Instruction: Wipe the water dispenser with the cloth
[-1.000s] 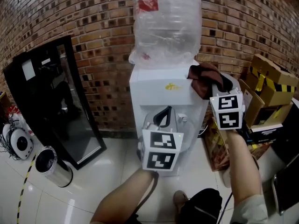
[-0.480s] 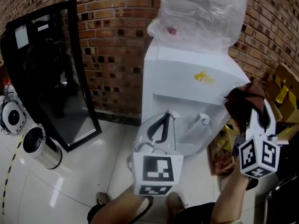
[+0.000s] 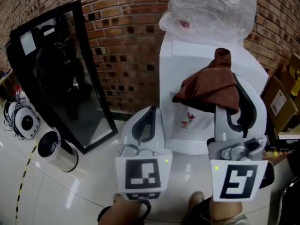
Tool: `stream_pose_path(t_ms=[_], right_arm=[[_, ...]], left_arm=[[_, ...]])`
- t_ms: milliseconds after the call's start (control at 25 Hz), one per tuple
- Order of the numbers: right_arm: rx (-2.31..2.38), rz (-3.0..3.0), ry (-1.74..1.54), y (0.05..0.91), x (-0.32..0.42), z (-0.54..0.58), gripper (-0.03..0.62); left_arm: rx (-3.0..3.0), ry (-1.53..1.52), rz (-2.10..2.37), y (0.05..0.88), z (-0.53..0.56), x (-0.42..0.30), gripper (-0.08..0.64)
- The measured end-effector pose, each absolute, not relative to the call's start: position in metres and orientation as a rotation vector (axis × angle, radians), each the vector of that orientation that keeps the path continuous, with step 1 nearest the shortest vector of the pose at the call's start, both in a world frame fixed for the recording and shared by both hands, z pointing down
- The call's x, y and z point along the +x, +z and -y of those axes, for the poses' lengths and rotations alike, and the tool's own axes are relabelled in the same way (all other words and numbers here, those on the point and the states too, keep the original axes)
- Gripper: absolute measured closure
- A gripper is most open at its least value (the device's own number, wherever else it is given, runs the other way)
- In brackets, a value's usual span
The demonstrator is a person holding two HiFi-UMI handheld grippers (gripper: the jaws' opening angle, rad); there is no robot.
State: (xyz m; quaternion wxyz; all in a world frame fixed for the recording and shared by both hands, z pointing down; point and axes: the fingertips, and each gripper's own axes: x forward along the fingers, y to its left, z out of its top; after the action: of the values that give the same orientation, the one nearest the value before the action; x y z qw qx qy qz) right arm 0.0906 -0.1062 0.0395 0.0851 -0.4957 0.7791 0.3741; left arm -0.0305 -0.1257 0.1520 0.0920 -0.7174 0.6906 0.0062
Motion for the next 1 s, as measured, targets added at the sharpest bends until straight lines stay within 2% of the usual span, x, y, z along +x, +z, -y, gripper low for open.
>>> stream_pose_path(t_ms=[200, 480, 760, 1000], right_arm=[[-1.468, -2.424, 1.211, 0.059, 0.026, 0.12, 0.509], [-1.584, -2.437, 1.126, 0.073, 0.006, 0.147, 0.509], [-1.642, -2.398, 1.11, 0.066, 0.027, 0.156, 0.508], [-1.78, -2.31, 1.033, 0.058, 0.077, 0.163, 0.508]], left_arm=[[-2.098, 0.017, -2.118, 0.153, 0.122, -0.066, 0.56], [-2.055, 0.077, -2.214, 0.152, 0.121, -0.11, 0.56], [-2.102, 0.063, -2.152, 0.158, 0.129, -0.086, 0.56], [-2.183, 0.065, -2.051, 0.154, 0.135, -0.051, 0.56]])
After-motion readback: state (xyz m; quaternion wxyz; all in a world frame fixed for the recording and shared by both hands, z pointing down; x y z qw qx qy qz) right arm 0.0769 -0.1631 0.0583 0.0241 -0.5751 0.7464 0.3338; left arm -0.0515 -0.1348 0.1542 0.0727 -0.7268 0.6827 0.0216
